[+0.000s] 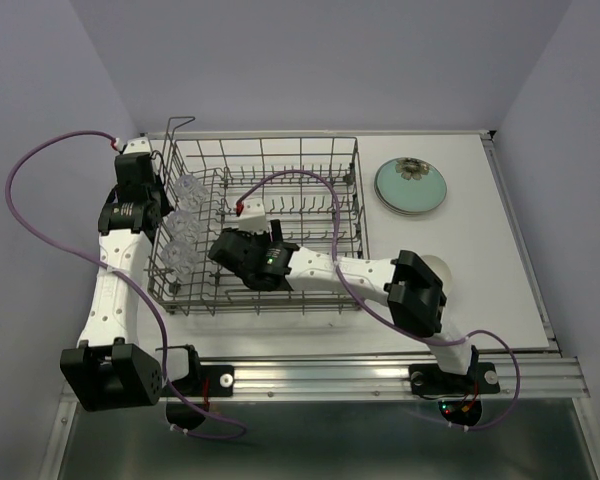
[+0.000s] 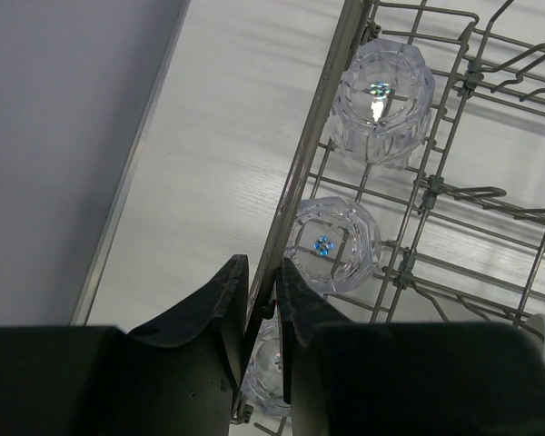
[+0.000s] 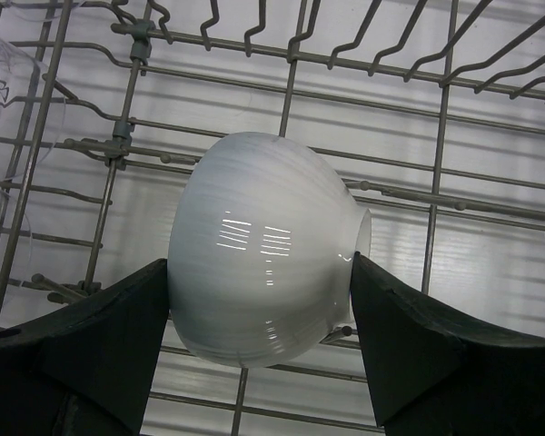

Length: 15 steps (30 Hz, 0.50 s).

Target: Unload the mixed dishes from the dish rack

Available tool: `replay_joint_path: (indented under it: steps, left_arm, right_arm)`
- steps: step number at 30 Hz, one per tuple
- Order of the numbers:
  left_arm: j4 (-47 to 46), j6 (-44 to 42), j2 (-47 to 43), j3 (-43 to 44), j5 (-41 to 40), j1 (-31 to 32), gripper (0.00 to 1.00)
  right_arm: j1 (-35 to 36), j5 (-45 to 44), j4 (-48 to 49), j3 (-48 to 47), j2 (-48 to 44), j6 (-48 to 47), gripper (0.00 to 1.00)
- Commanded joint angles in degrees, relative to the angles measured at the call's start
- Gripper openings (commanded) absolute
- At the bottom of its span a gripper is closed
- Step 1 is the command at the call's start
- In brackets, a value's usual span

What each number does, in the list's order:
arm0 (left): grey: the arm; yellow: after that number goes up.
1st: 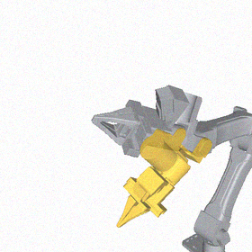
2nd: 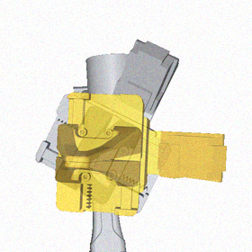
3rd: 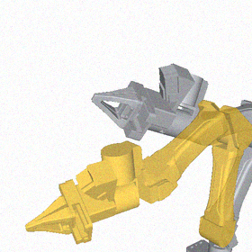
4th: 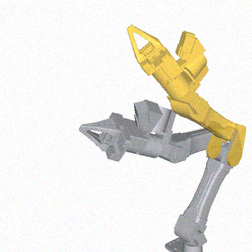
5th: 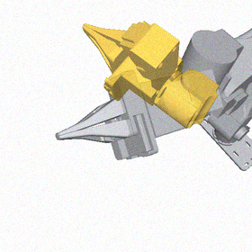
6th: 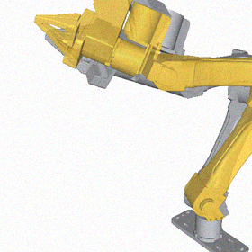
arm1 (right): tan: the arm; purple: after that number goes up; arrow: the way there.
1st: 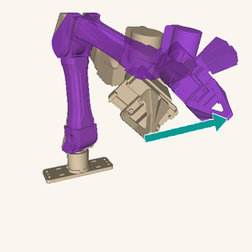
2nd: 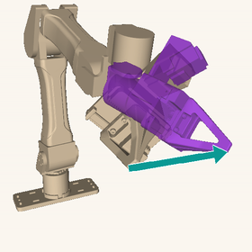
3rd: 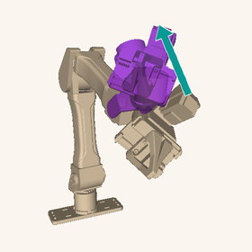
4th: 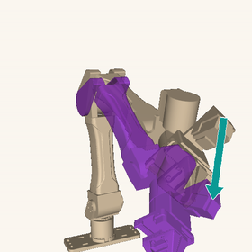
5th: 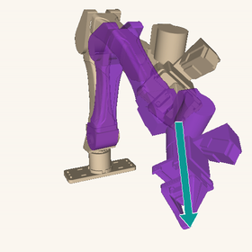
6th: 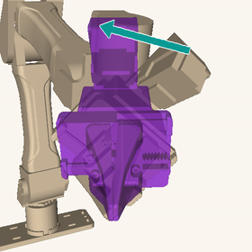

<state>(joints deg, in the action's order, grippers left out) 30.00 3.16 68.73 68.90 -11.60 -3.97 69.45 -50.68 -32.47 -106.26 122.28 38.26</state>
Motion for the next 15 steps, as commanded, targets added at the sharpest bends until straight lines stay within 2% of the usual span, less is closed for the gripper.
replay_joint_path:
  steps: [1,8,15]
  left_arm:
    - [-2.05,1.94,-3.16,-0.17,-2.29,-0.34,0.22]
    - [-1.87,2.20,-3.16,0.00,-2.64,-0.34,0.21]
    - [-1.79,2.20,-3.16,0.09,-2.47,-0.34,0.21]
  right_arm:
    - [0.33,-5.48,-1.81,1.05,-4.77,2.34,0.17]
    - [0.33,-7.68,-0.50,1.84,-6.61,2.70,0.01]
    - [0.33,-8.03,0.48,-0.09,-9.33,-1.25,0.01]
